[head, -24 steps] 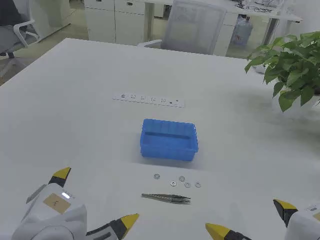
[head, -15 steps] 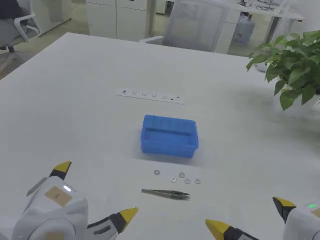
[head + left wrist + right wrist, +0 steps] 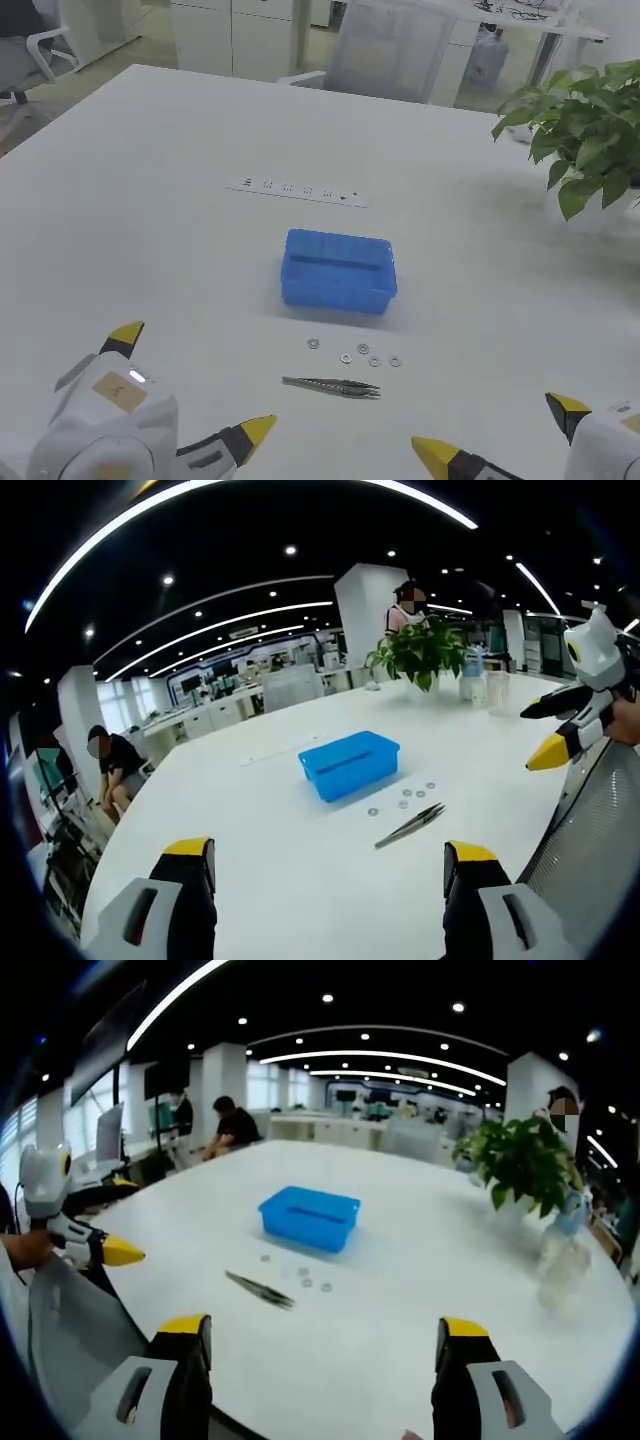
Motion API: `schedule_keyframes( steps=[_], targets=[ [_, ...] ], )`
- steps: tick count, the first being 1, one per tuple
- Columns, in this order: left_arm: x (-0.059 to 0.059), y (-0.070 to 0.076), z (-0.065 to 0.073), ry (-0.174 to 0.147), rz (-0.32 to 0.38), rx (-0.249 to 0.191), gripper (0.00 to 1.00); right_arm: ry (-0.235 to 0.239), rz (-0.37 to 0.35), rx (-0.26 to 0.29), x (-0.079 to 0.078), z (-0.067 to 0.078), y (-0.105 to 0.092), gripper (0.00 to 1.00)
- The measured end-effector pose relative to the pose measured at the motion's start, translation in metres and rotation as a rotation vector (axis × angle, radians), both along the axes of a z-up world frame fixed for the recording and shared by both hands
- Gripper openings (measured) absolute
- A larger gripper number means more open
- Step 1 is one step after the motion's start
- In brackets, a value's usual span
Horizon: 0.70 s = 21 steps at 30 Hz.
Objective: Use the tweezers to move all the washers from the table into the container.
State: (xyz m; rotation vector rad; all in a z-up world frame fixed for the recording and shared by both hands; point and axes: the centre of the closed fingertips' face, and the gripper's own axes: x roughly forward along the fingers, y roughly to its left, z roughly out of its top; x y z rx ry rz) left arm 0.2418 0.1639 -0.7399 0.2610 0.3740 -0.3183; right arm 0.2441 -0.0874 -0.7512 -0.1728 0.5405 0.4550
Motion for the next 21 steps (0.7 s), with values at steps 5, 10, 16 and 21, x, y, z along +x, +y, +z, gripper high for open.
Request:
schedule_keyframes(
  steps=[5, 10, 16, 21],
  targets=[
    [-0.0001, -0.0013, -0.0016, 0.005, -0.007, -0.003, 0.97, 0.0, 0.0, 0.003, -0.0003, 0.0004, 0.0002, 0.92],
    [0.0001, -0.0014, -0.0015, 0.011, -0.006, -0.025, 0.97, -0.001, 0.0, 0.009, 0.0, 0.0009, 0.0004, 0.92],
    [-0.0001, -0.0035, -0.0024, 0.022, -0.014, -0.031, 0.97, 0.012, 0.002, 0.026, -0.001, 0.0013, 0.0021, 0.91],
    [-0.0004, -0.0074, -0.005, 0.049, -0.031, -0.029, 0.96, 0.033, 0.002, 0.048, -0.0001, 0.0004, 0.0016, 0.92]
  ],
)
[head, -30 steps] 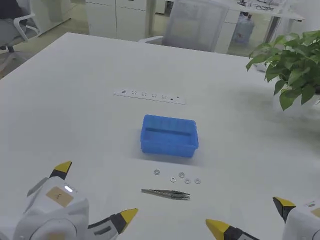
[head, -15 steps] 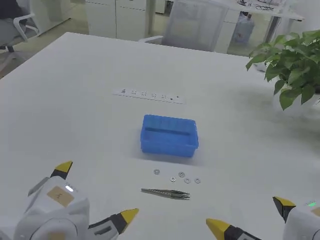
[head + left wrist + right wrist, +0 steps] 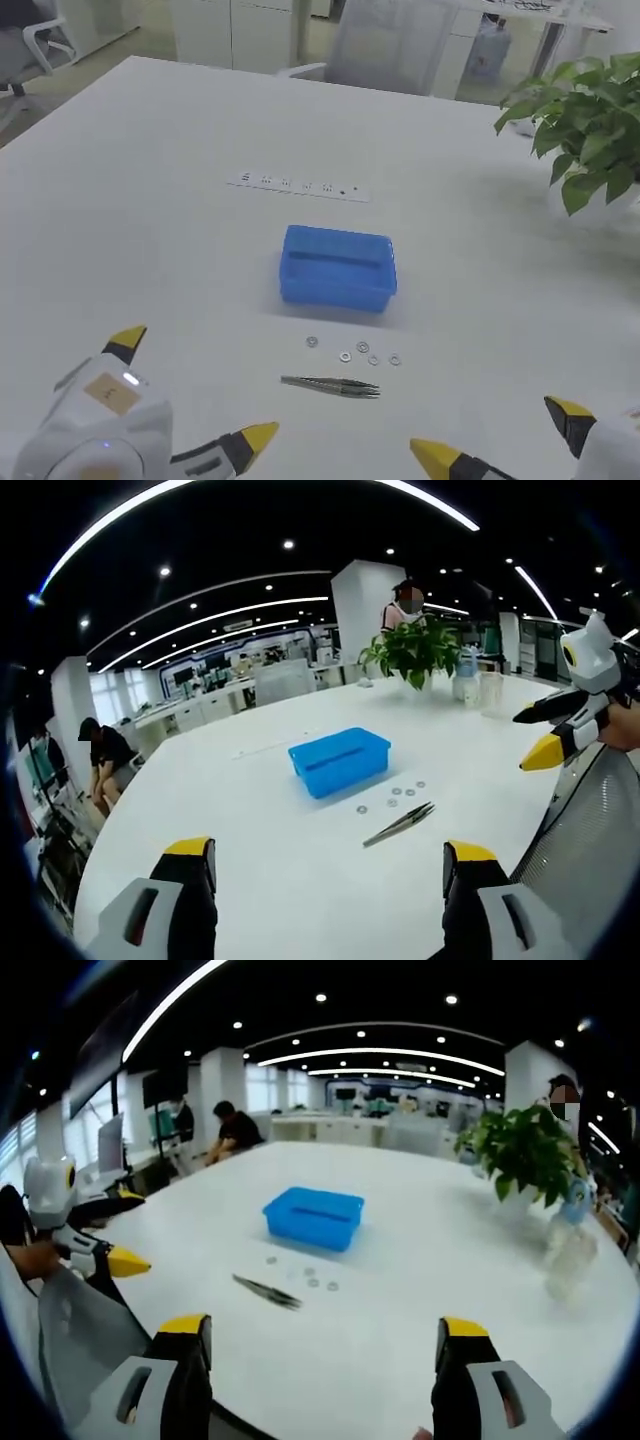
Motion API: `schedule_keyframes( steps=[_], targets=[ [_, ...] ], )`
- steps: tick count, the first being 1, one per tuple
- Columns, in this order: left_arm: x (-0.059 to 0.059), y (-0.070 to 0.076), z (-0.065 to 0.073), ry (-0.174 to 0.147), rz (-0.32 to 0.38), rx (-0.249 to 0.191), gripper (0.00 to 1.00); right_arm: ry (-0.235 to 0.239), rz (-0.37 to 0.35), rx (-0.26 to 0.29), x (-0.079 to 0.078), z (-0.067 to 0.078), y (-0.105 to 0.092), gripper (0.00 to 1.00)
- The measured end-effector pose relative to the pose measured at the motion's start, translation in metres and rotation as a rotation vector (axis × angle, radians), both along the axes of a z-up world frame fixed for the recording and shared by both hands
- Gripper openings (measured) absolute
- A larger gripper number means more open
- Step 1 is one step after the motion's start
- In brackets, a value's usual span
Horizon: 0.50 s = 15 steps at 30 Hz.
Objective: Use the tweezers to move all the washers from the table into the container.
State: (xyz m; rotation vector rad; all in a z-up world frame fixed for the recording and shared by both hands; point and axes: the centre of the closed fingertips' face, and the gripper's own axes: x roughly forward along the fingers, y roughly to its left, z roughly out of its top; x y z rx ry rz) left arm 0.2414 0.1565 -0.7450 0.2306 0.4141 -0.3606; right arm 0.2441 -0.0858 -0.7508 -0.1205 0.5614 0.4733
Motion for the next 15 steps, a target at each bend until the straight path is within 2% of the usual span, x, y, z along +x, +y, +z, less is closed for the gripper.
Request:
schedule_keyframes(
  steps=[4, 7, 9, 12, 13, 15],
  targets=[
    [0.0, -0.004, 0.001, 0.028, -0.023, -0.014, 0.92, 0.008, -0.014, 0.028, 0.004, 0.003, -0.002, 0.91],
    [0.005, -0.01, 0.004, 0.06, -0.069, -0.014, 0.83, 0.01, -0.013, 0.021, 0.008, 0.004, -0.002, 0.91],
    [0.011, -0.013, 0.008, 0.063, -0.091, -0.017, 0.76, 0.014, -0.012, 0.016, 0.01, 0.004, -0.002, 0.9],
    [0.017, -0.023, 0.002, 0.117, -0.173, -0.028, 0.62, 0.033, -0.009, -0.007, 0.012, 0.001, -0.002, 0.9],
    [0.02, -0.025, -0.002, 0.15, -0.197, -0.037, 0.56, 0.038, -0.008, -0.009, 0.012, 0.0, -0.002, 0.89],
    [0.028, -0.027, -0.007, 0.171, -0.222, -0.034, 0.49, 0.051, -0.002, -0.007, 0.013, -0.001, -0.001, 0.89]
  ],
)
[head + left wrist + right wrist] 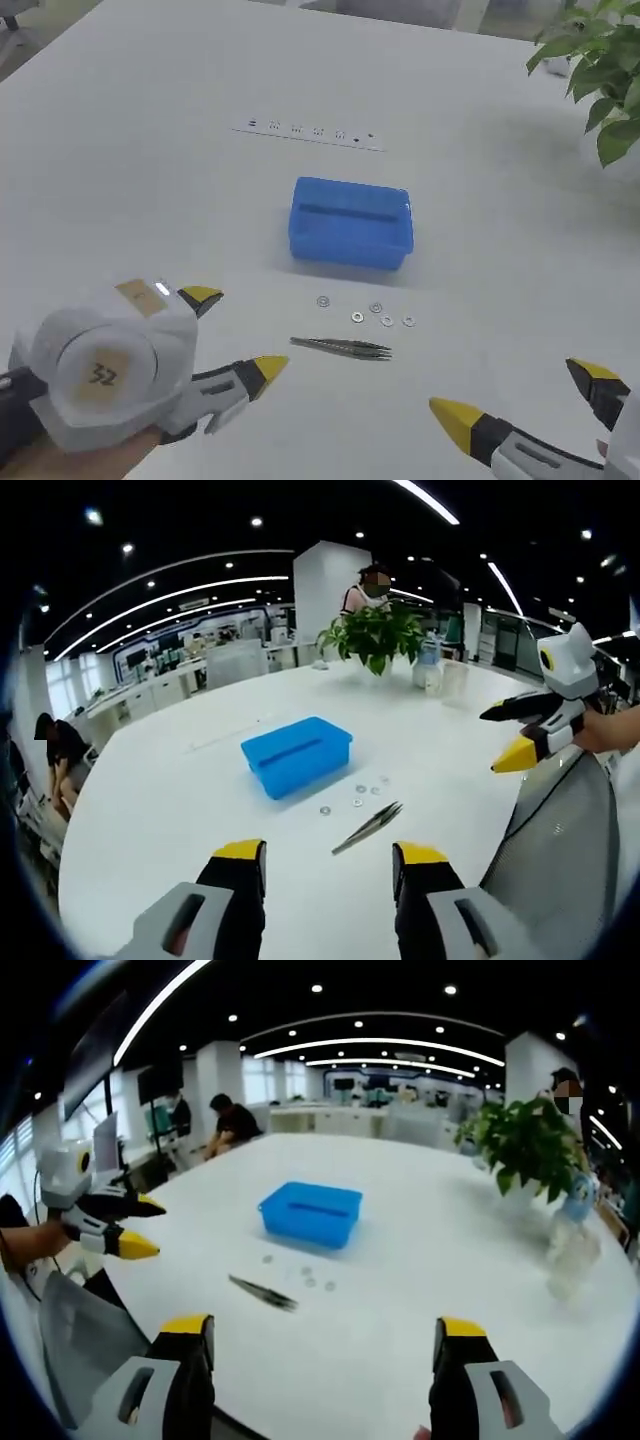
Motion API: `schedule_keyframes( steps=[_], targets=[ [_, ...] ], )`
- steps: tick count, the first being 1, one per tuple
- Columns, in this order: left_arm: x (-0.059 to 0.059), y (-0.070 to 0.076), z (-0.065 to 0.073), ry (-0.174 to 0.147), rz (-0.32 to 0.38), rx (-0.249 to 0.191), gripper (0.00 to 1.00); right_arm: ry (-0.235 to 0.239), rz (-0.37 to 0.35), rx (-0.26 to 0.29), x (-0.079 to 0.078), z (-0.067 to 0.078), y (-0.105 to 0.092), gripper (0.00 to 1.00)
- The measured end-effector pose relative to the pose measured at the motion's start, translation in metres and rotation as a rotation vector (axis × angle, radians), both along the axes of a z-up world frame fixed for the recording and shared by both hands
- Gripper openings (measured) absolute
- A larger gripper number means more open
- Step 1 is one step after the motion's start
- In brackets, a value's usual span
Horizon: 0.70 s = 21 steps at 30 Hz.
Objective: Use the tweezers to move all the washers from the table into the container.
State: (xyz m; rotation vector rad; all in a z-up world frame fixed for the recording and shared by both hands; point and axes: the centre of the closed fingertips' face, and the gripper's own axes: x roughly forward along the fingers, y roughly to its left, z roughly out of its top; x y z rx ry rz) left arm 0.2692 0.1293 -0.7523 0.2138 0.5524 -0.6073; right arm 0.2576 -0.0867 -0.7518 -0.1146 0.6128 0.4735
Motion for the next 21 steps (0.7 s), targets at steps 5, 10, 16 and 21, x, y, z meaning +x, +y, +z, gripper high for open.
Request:
schedule_keyframes(
  steps=[5, 10, 16, 21],
  targets=[
    [0.013, -0.011, -0.015, 0.053, -0.102, 0.026, 0.32, 0.025, 0.017, -0.016, 0.002, 0.0, 0.003, 0.89],
    [0.025, -0.022, -0.048, 0.161, -0.201, 0.046, 0.25, 0.043, 0.018, -0.023, 0.001, 0.002, 0.006, 0.89],
    [0.04, -0.028, -0.077, 0.182, -0.268, 0.105, 0.15, 0.081, 0.025, -0.035, 0.001, -0.005, 0.008, 0.88],
    [0.042, -0.033, -0.096, 0.208, -0.32, 0.137, 0.09, 0.102, 0.058, -0.025, 0.006, -0.007, 0.016, 0.88]
  ],
)
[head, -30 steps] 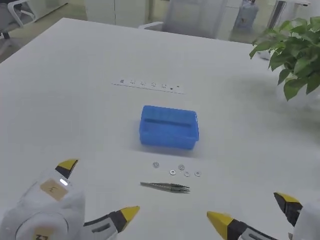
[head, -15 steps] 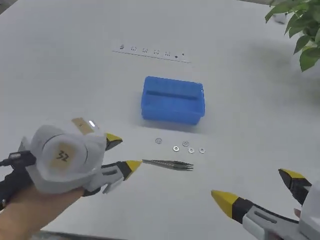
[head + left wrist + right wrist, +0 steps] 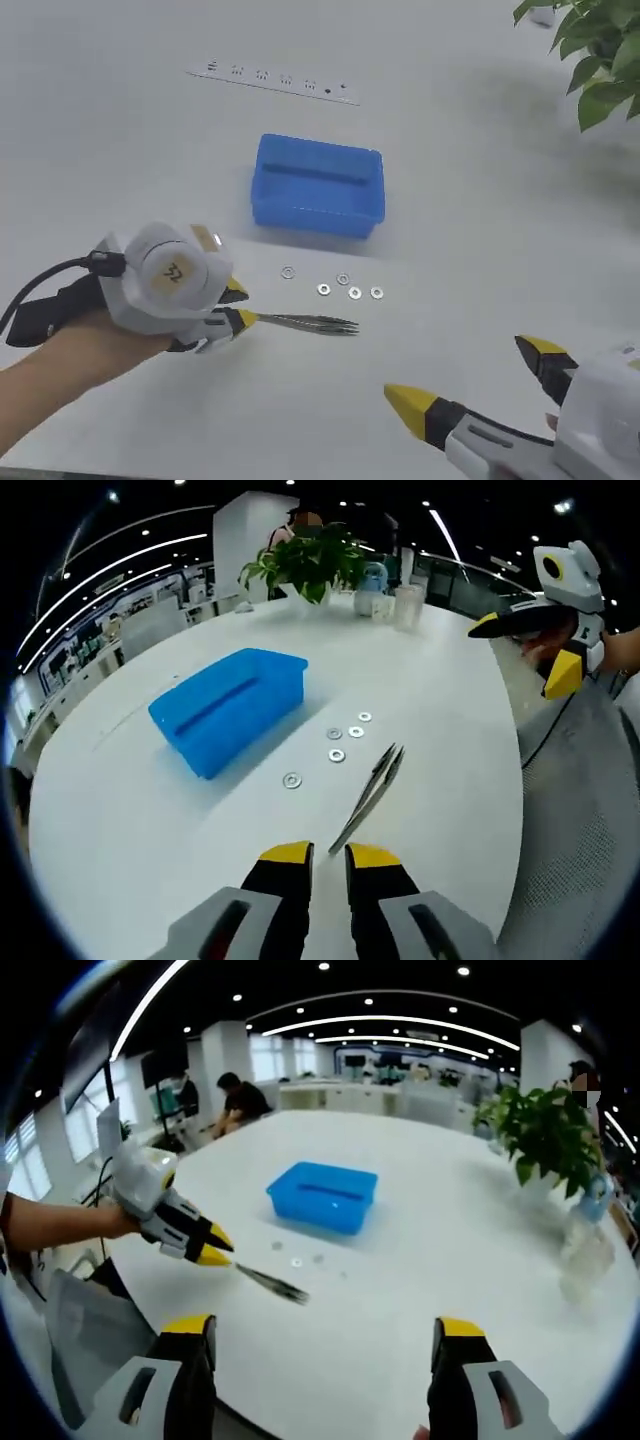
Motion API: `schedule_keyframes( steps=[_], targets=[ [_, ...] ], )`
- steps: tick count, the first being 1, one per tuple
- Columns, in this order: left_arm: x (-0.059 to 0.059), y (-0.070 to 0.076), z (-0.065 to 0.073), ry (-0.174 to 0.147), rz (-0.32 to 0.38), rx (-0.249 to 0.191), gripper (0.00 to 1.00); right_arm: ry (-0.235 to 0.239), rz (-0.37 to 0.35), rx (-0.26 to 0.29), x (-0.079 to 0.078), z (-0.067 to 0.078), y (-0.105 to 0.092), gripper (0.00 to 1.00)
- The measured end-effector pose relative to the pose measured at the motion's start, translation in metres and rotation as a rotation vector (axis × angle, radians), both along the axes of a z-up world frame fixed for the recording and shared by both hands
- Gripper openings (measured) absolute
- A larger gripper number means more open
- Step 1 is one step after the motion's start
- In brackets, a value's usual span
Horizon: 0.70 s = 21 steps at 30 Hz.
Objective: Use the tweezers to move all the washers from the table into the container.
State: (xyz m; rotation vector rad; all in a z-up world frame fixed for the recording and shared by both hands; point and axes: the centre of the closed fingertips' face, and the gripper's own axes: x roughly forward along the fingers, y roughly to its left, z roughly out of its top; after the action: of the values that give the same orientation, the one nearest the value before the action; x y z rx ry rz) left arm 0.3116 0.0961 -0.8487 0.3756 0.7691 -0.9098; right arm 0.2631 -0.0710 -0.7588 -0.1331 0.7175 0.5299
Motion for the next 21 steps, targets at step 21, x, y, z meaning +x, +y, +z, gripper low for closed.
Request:
schedule_keyframes(
  steps=[21],
  targets=[
    [-0.032, -0.041, 0.045, -0.087, -0.17, 0.102, 0.0, -0.006, 0.336, 0.086, -0.011, 0.007, 0.045, 0.66]
  ],
)
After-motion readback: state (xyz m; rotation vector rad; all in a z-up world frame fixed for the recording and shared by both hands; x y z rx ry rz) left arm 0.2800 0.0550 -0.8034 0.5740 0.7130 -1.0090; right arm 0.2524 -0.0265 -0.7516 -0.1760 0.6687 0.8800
